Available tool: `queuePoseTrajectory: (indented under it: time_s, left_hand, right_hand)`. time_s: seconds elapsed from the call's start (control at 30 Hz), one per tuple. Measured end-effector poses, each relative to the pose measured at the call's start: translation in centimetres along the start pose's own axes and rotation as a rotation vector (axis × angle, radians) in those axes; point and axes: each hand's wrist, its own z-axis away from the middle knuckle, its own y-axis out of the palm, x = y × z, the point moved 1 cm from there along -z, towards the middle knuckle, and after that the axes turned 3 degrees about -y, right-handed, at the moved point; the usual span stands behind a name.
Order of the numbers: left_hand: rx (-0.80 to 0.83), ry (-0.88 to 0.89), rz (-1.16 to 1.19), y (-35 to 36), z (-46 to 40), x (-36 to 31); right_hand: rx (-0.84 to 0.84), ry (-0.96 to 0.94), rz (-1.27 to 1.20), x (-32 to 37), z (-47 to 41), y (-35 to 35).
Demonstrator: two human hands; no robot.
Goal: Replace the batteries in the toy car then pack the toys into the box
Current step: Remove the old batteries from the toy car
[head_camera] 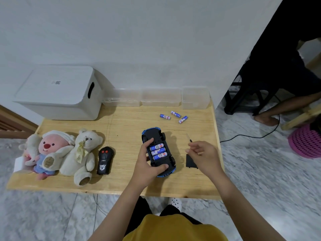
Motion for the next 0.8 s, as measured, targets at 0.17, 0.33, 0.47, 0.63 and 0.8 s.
queuePoseTrajectory:
  time_s: [0.17,0.33,0.47,0.63,0.8]
  left_hand:
    - [0.031,0.042,-0.045,0.7,-0.1,-0.2]
    - [0.052,0.072,-0.096,0.8,-0.1,-0.3]
    - [0.055,0.08,-0.103,0.9,0.0,-0.2]
    - [0.021,0.1,-0.105,1.3,0.1,0.2]
    - [0.029,0.104,-0.095,1.3,-0.2,0.1]
  right_hand:
    - [0.078,-0.182,0.005,4.1,0.6,2.2]
    - [0.098,-0.188,0.096,5.0,0.3,3.5]
    - [0.085,-0.162,0.145,5.5,0.5,4.1]
    - [0.043,-0.031,0.06,6.0,0.7,5.0]
    - [0.063,0.054,-0.063,5.9,0.5,4.9]
